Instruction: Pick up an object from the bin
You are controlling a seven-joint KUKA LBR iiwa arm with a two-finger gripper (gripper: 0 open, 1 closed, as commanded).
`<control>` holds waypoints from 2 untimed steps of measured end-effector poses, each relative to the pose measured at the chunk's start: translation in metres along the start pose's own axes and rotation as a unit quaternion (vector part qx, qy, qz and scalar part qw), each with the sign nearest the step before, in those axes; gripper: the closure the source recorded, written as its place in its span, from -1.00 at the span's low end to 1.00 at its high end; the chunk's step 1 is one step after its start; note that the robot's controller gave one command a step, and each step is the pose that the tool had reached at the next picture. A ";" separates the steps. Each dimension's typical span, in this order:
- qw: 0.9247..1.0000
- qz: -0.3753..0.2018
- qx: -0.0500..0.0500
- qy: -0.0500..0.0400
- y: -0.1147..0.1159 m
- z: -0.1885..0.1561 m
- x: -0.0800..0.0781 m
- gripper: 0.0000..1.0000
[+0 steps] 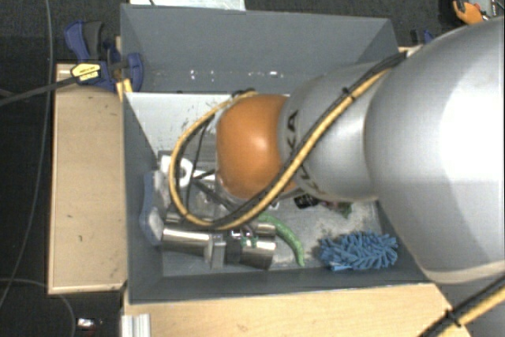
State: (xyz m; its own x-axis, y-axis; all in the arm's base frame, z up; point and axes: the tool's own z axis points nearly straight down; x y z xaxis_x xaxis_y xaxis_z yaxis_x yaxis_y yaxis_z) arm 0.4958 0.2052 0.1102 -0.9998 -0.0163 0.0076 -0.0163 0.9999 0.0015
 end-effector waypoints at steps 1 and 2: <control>0.983 -0.186 -0.001 -0.005 0.008 0.015 -0.026 1.00; 0.983 -0.185 -0.001 -0.005 0.008 0.015 -0.026 1.00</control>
Offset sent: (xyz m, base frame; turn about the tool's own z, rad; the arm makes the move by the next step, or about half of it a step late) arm 0.0000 0.0000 0.0000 0.0000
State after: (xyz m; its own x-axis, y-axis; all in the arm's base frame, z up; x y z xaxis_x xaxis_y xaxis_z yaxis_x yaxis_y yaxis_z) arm 0.5212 0.2135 0.0949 -0.9258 -0.3780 -0.0045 -0.3780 0.9258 0.0047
